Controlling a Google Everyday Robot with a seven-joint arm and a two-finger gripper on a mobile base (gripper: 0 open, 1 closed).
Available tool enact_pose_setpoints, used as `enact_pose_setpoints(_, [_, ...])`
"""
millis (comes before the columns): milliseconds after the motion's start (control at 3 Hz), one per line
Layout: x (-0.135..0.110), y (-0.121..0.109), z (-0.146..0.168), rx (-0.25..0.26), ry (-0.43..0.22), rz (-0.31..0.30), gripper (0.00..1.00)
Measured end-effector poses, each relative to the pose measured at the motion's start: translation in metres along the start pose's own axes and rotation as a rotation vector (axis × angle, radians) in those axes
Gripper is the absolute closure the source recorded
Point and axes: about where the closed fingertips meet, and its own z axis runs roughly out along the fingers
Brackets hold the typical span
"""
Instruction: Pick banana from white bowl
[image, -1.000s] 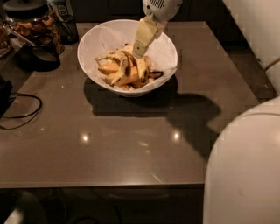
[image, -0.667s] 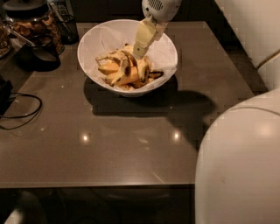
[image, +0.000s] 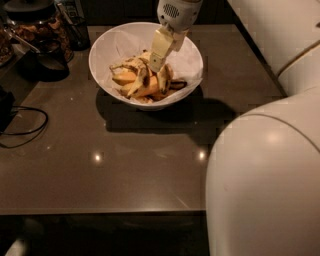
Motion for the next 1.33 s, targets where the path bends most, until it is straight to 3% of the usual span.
enact_pose_setpoints(1333, [-0.002, -0.011, 0.029, -0.038, 0.034, 0.016, 0.35])
